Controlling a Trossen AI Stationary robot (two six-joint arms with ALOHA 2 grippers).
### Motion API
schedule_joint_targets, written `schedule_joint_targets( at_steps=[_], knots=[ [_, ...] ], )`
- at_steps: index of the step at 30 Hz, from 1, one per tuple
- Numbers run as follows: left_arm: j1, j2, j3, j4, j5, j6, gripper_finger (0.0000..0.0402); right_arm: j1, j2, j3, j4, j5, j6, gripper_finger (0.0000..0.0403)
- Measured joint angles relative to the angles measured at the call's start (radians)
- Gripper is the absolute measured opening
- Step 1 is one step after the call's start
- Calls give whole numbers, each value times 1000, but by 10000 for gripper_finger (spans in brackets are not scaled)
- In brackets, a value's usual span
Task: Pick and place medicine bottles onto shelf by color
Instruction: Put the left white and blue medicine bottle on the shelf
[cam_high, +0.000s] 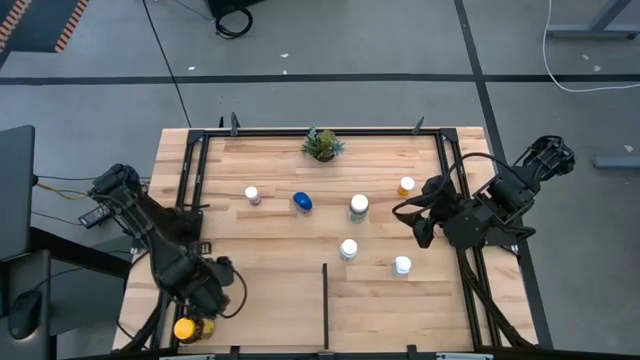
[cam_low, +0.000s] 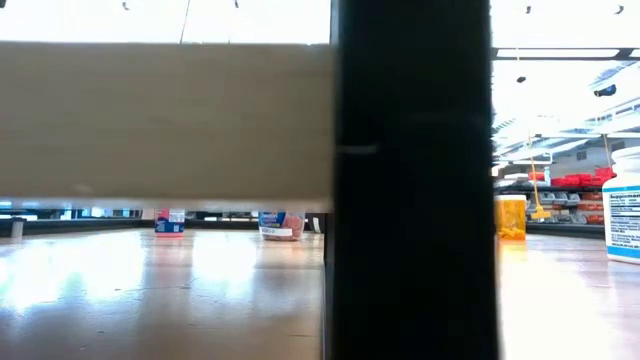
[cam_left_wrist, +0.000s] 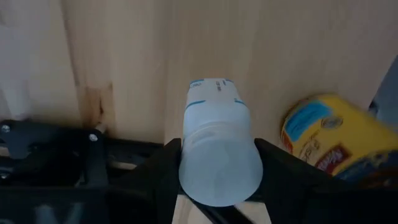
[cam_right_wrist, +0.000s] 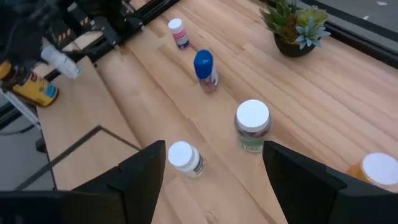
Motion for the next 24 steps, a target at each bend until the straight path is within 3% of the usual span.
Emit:
schedule_joint_targets(
  at_steps=[10,24],
  knots=[
    [-38,-1,-109,96,6,5,190,0,1,0,0,22,60,276],
    [-38,-2,-119,87,18,32,200,0,2,0,0,22,51,276]
  ],
)
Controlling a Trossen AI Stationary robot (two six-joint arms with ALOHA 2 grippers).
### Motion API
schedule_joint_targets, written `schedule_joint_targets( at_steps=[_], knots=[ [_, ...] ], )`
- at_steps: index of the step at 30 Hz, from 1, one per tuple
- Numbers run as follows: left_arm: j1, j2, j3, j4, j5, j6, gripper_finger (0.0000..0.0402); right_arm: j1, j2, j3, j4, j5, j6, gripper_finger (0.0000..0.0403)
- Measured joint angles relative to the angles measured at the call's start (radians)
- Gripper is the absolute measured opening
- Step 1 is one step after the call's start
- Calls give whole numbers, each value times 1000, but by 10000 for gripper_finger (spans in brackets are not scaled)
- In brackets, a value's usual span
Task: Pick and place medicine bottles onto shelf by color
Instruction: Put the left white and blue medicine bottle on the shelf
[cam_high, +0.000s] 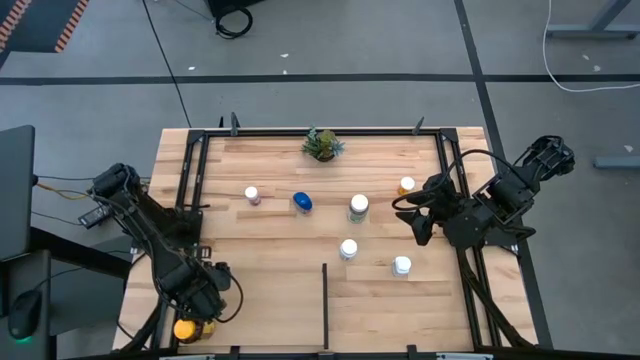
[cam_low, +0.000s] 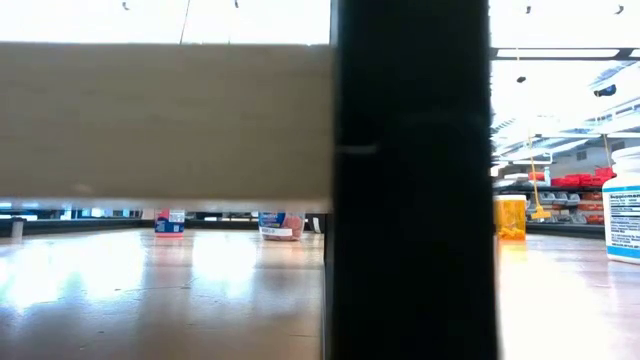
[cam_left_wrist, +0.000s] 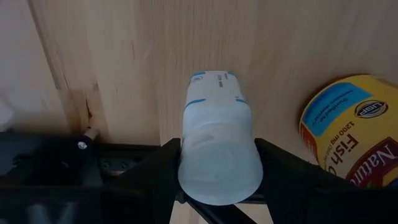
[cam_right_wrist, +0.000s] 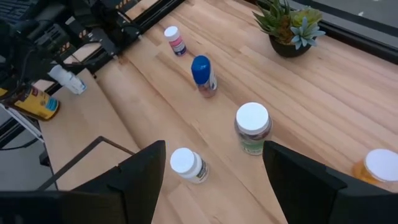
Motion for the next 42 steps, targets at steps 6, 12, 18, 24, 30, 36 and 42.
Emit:
schedule_joint_targets(
  at_steps=[6,12,18,24,30,36,42],
  knots=[
    [0,1,-1,-17,13,2,200,0,0,0,0,-28,-26,276],
    [0,2,-3,-26,43,0,203,0,0,0,0,-58,-48,276],
    [2,3,-4,-25,95,-2,200,0,0,0,0,-78,-58,276],
    [2,3,-4,-27,128,-1,224,0,0,0,0,-66,-71,276],
    [2,3,-4,-48,123,49,239,0,0,0,0,-50,-62,276],
    [2,3,-4,-49,90,51,233,0,0,0,0,-41,-61,276],
    [18,3,-3,-44,76,51,218,-1,0,0,0,-41,-66,276]
  ],
)
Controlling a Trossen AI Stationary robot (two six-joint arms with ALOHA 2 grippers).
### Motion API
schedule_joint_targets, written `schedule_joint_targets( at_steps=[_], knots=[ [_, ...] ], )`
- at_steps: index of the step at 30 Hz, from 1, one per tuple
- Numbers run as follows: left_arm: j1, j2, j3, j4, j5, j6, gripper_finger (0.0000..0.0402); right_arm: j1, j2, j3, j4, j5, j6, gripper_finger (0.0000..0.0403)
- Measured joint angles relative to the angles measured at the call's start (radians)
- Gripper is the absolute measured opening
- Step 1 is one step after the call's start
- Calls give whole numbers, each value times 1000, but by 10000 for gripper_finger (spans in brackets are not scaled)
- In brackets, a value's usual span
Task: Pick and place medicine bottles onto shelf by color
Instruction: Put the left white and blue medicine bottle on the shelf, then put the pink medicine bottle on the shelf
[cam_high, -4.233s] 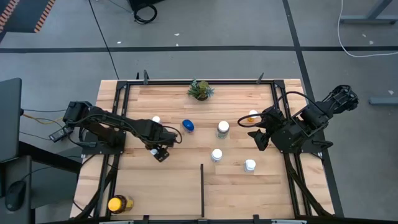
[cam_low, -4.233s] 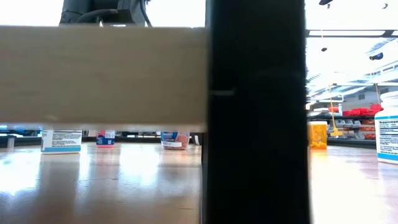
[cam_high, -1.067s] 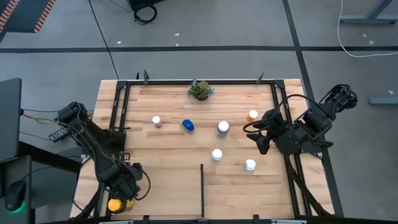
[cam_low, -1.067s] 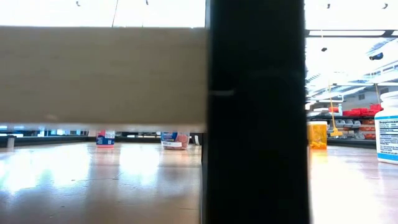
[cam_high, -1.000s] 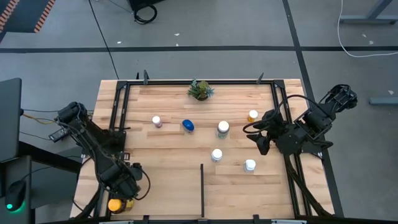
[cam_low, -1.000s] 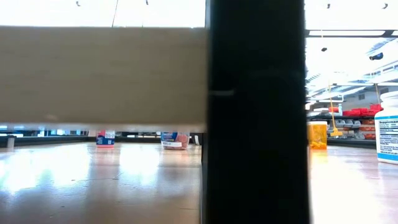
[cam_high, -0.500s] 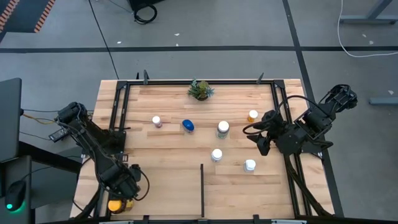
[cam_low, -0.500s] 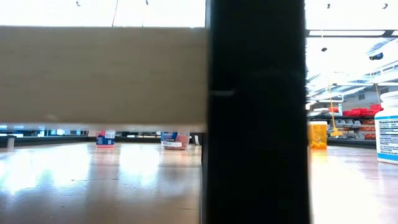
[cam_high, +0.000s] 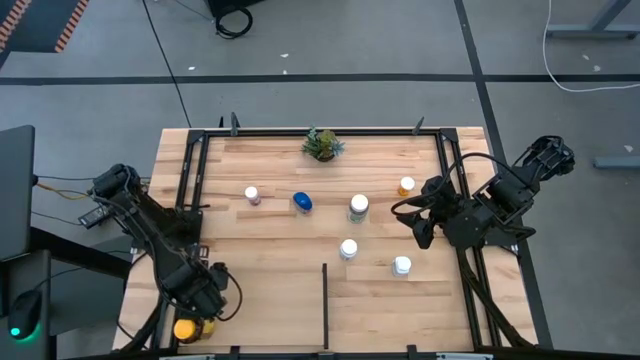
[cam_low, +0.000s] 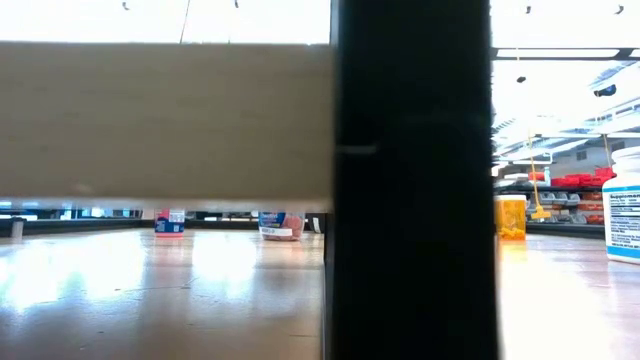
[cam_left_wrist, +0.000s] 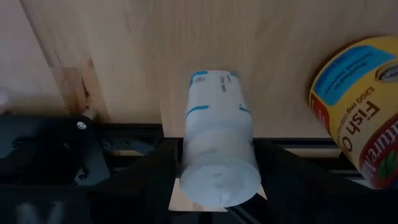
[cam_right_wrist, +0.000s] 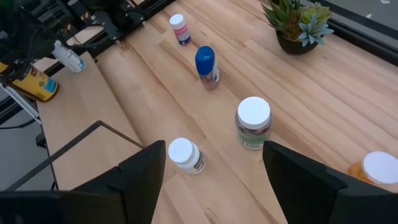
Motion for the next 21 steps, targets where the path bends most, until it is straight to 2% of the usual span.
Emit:
schedule_joint_targets(
  at_steps=[7,15,21],
  knots=[
    [40,0,0,66,0,0,194,0,0,0,0,0,-9,276],
    [70,0,3,67,29,-2,174,0,0,0,-1,-7,-35,276],
    [123,0,83,50,19,6,180,0,0,0,-1,-7,-49,276]
  ],
)
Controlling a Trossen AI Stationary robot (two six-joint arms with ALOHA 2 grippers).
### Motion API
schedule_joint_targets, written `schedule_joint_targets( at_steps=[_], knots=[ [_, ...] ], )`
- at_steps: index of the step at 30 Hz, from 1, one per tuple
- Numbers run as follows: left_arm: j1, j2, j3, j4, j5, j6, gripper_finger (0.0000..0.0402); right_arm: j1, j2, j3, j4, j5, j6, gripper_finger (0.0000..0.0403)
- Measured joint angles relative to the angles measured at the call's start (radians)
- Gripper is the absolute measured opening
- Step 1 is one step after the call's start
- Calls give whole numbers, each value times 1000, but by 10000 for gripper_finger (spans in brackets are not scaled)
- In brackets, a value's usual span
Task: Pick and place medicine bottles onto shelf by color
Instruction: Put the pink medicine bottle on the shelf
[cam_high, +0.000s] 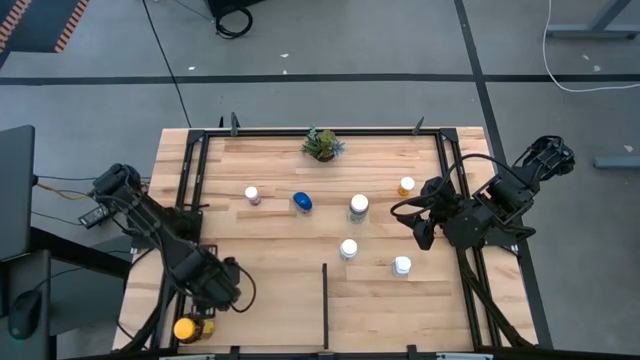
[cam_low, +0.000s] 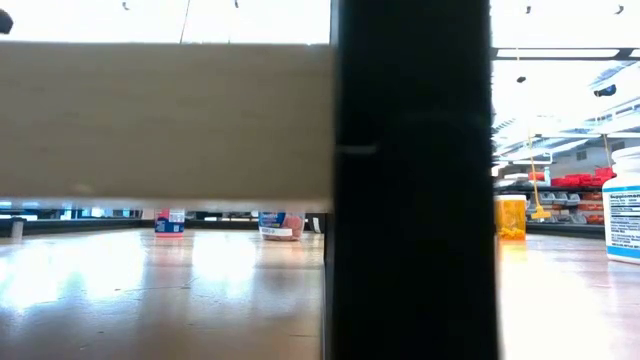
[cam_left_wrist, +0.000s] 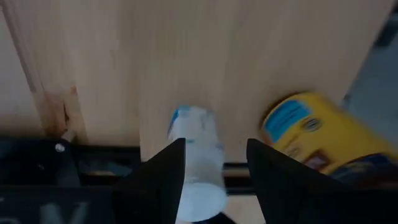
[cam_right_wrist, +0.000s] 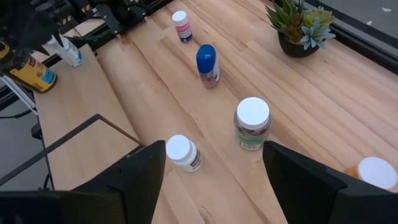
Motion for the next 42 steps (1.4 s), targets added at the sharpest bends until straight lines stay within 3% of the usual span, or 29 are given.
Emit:
schedule_joint_targets(
  at_steps=[8,12,20,27,35,42],
  knots=[
    [185,-1,126,-142,-245,55,172,0,0,0,0,0,20,276],
    [393,-1,119,-229,-264,78,173,0,0,0,0,0,72,276],
    [781,-1,119,-149,-334,350,183,0,5,0,0,26,206,276],
    [1064,2,119,-103,-333,540,249,-22,11,0,-11,37,276,276],
    [1200,37,119,-87,-322,598,327,-86,52,-1,-4,43,305,276],
    [1193,134,119,-73,-321,644,343,-105,115,-1,5,-41,305,276]
  ],
)
